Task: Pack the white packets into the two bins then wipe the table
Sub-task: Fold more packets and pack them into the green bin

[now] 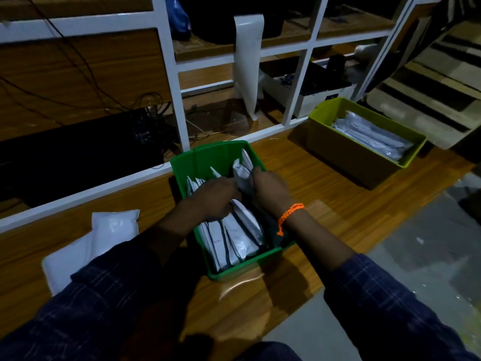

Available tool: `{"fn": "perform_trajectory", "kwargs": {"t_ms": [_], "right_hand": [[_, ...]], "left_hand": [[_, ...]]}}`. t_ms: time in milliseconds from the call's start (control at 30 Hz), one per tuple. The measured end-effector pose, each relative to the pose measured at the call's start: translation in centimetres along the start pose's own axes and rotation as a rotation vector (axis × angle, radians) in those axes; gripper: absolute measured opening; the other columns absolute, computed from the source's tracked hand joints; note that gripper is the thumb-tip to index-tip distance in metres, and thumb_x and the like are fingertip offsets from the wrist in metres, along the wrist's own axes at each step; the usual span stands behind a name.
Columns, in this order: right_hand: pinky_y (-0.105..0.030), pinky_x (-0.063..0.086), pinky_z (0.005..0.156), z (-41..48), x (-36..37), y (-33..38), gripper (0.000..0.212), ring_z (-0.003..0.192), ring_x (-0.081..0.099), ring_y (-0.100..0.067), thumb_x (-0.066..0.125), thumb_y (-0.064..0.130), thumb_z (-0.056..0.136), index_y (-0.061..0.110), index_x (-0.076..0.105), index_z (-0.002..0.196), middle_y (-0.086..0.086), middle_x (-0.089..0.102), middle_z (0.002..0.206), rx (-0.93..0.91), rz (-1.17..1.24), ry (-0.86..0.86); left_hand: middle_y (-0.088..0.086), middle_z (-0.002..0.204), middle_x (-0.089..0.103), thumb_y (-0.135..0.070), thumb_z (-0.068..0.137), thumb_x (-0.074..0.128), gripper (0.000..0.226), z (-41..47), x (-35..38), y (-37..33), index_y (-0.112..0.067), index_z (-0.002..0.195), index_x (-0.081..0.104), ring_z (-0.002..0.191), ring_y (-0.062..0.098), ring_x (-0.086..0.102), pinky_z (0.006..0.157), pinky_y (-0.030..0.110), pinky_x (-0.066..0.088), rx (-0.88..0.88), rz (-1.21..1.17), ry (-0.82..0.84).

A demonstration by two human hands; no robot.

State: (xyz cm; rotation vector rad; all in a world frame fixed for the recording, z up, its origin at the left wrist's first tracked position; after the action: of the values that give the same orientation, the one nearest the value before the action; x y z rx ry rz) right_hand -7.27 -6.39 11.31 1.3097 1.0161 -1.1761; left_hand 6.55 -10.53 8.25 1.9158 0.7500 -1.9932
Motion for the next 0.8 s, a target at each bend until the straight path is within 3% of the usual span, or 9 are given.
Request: {"fn": "perform_trajectory", "kwargs": {"t_ms": [100,200,333,400,533,633,733,800], "right_hand": [[-0.042,0.053,0.077,-0.1,2.8,1.5,0.043,0.099,0.066,-0.04,0.062,0.019,0.085,0.002,0.046,0.12,-0.02,0.066,0.108,0.042,0.022,0.127],[-0.043,0.052,0.082,-0.3,5.8,1.7,0.054,0.107,0.062,-0.043,0.058,0.02,0.086,-0.003,0.036,0.13,-0.026,0.061,0.118,0.078,0.185,0.362],[-0.039,0.047,0.091,-0.7,6.6,0.6,0.072,0.121,0.054,-0.042,0.052,0.017,0.094,-0.004,0.012,0.149,-0.032,0.05,0.136,0.095,0.271,0.528],[-0.038,0.048,0.092,-0.8,6.3,0.6,0.078,0.122,0.055,-0.04,0.055,0.016,0.091,-0.001,0.01,0.152,-0.029,0.051,0.137,0.07,0.28,0.536],[-0.041,0.056,0.086,-0.9,4.6,0.7,0.058,0.099,0.062,-0.029,0.066,0.018,0.081,0.007,0.042,0.132,-0.016,0.063,0.121,0.007,0.407,0.546],[-0.044,0.052,0.092,-1.4,3.9,0.7,0.054,0.107,0.061,-0.032,0.067,0.023,0.087,0.004,0.046,0.133,-0.018,0.061,0.122,-0.063,0.432,0.477],[-0.038,0.052,0.076,-1.9,4.4,0.7,0.047,0.099,0.063,-0.033,0.069,0.035,0.086,0.003,0.051,0.116,-0.016,0.063,0.106,-0.119,0.372,0.369],[-0.032,0.044,0.072,-1.7,4.0,0.5,0.046,0.099,0.061,-0.033,0.069,0.033,0.087,0.001,0.051,0.114,-0.018,0.06,0.108,-0.101,0.337,0.247]], "left_hand": [[0.006,0.113,0.055,-0.017,0.079,0.066,0.028,-0.6,0.2,0.1,-0.02,0.107,0.07,0.101,0.029,0.057,0.078,0.039,0.051,-0.063,-0.015,0.043],[0.005,0.108,0.055,-0.011,0.075,0.059,0.029,-1.3,1.4,0.4,-0.016,0.103,0.066,0.098,0.028,0.056,0.08,0.042,0.05,-0.11,-0.148,0.101],[-0.002,0.102,0.069,-0.025,0.086,0.061,0.024,-2.2,1.1,0.4,-0.022,0.106,0.074,0.091,0.014,0.063,0.079,0.029,0.051,-0.095,-0.259,-0.003],[0.001,0.093,0.073,-0.023,0.085,0.063,0.018,-2.2,0.9,0.3,-0.02,0.097,0.076,0.086,0.017,0.067,0.074,0.032,0.053,-0.114,-0.231,-0.024],[-0.001,0.104,0.073,-0.021,0.086,0.062,0.022,-2.7,0.8,-0.1,-0.025,0.102,0.077,0.102,0.021,0.065,0.084,0.035,0.054,-0.183,-0.112,-0.035],[-0.006,0.109,0.072,-0.013,0.082,0.062,0.034,-3.1,0.0,-0.3,-0.031,0.108,0.075,0.104,0.019,0.065,0.083,0.033,0.052,-0.169,-0.023,-0.085],[-0.003,0.11,0.072,-0.006,0.08,0.058,0.041,-4.0,-0.3,0.4,-0.027,0.111,0.074,0.104,0.021,0.064,0.084,0.035,0.052,-0.164,-0.075,-0.117],[-0.002,0.107,0.072,-0.007,0.084,0.057,0.035,-5.2,-0.7,0.8,-0.025,0.108,0.075,0.102,0.02,0.063,0.086,0.037,0.053,-0.148,-0.142,-0.168]]}}
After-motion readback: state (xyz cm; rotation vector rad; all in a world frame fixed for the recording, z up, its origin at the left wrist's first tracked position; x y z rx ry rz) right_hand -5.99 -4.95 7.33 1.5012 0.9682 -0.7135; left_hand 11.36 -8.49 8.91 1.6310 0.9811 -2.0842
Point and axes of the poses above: each hand's wrist, its own z-axis towards the middle knuckle, its own x-axis out of the palm, y = z × x, the point moved 3 cm from there along z, towards the middle knuckle
